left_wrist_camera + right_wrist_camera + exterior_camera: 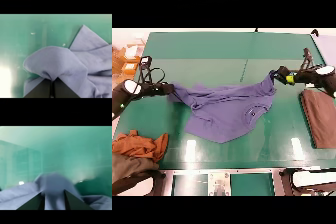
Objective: Fold the shirts.
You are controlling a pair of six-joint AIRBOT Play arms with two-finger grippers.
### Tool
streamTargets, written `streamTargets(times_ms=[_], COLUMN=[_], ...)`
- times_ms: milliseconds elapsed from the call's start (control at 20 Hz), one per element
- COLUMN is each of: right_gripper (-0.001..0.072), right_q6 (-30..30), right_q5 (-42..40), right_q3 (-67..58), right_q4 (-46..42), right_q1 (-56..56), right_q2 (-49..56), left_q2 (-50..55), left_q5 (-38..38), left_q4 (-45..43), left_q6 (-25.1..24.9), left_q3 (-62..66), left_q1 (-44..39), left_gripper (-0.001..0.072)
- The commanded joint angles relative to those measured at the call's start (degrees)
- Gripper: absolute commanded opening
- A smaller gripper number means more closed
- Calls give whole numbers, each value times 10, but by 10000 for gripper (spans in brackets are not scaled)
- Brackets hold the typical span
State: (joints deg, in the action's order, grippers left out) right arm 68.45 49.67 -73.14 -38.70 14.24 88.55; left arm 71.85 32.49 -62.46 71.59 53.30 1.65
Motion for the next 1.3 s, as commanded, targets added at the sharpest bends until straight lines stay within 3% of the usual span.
streamTargets(times_ms=[0,200,250,300,350,500,650,700,750,800,900,1050,1100,1150,1250], right_gripper=[293,293,323,413,449,472,489,488,486,486,482,329,160,47,18], right_q6=[45,108,126,145,165,211,215,216,216,215,215,193,170,149,145], right_q5=[123,219,220,219,217,147,16,-25,-52,-71,-95,-104,-105,-104,-71], right_q3=[-55,38,96,170,242,441,548,556,553,547,522,458,430,407,365], right_q4=[0,-84,-99,-100,-100,-74,36,59,76,86,88,87,87,84,35], right_q1=[66,116,106,89,64,-64,-208,-251,-282,-305,-332,-345,-348,-348,-325], right_q2=[-7,-131,-174,-222,-262,-334,-320,-309,-296,-281,-236,-160,-138,-126,-127], left_q2=[25,27,27,27,27,27,27,27,27,27,27,27,27,27,27], left_q5=[8,28,31,32,33,47,59,61,61,63,88,154,179,200,244], left_q4=[-4,-3,-3,-3,-3,-5,-5,-5,-5,-5,-23,-62,-61,-61,-61], left_q6=[-23,-60,-67,-71,-73,-77,-77,-77,-77,-76,-76,-63,-50,-36,-23], left_q3=[32,36,36,36,36,36,36,36,36,36,46,96,116,135,165], left_q1=[0,0,0,0,0,0,0,0,0,0,0,24,43,61,101], left_gripper=[24,24,24,24,24,24,25,75,341,444,421,422,422,423,423])
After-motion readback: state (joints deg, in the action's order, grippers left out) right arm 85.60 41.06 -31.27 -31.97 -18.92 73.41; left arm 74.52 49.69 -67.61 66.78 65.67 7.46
